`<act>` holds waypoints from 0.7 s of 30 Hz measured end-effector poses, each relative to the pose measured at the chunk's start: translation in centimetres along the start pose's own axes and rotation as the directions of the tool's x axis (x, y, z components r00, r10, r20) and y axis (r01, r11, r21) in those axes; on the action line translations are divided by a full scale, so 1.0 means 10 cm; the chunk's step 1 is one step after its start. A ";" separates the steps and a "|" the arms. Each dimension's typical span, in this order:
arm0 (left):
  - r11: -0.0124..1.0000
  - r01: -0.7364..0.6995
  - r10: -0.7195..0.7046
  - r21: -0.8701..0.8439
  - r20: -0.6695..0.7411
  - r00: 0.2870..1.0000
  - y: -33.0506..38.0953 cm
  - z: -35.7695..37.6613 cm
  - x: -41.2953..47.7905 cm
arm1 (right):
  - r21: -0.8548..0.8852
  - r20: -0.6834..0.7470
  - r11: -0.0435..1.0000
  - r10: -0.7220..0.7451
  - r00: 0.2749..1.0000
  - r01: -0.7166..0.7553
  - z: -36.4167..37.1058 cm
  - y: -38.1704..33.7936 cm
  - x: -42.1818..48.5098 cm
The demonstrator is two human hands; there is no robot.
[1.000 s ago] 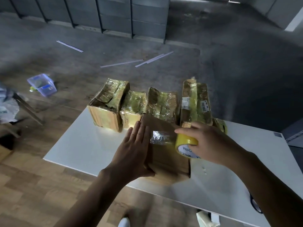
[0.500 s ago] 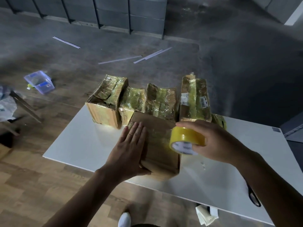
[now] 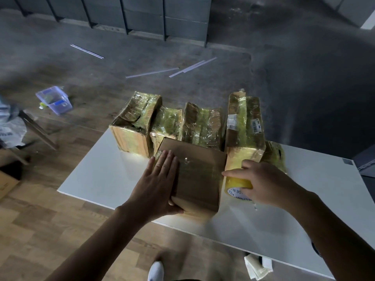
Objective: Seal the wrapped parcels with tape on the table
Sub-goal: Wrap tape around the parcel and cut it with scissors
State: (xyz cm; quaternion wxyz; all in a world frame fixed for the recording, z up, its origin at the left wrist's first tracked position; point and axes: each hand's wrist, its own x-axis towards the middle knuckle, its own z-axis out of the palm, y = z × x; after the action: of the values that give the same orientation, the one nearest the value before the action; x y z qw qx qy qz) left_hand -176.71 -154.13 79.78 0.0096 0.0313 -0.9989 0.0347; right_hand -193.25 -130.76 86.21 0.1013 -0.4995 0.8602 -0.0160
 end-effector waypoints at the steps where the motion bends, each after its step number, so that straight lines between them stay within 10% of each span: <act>1: 1.000 0.014 -0.014 0.016 0.008 1.000 0.03 -0.02 0.01 | 0.009 0.000 1.000 0.005 1.000 -0.005 0.01 0.01 0.00; 21: 0.963 -0.258 0.244 -0.076 -0.164 0.956 0.67 -0.09 0.27 | 0.061 -0.019 0.998 -0.013 1.000 0.014 0.12 0.09 0.00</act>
State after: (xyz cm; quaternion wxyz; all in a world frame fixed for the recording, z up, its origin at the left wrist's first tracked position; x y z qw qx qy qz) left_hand -179.79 -147.59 80.29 0.0832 -0.0992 -0.9915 -0.0102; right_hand -193.79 -130.25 84.88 0.1083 -0.5019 0.8568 -0.0477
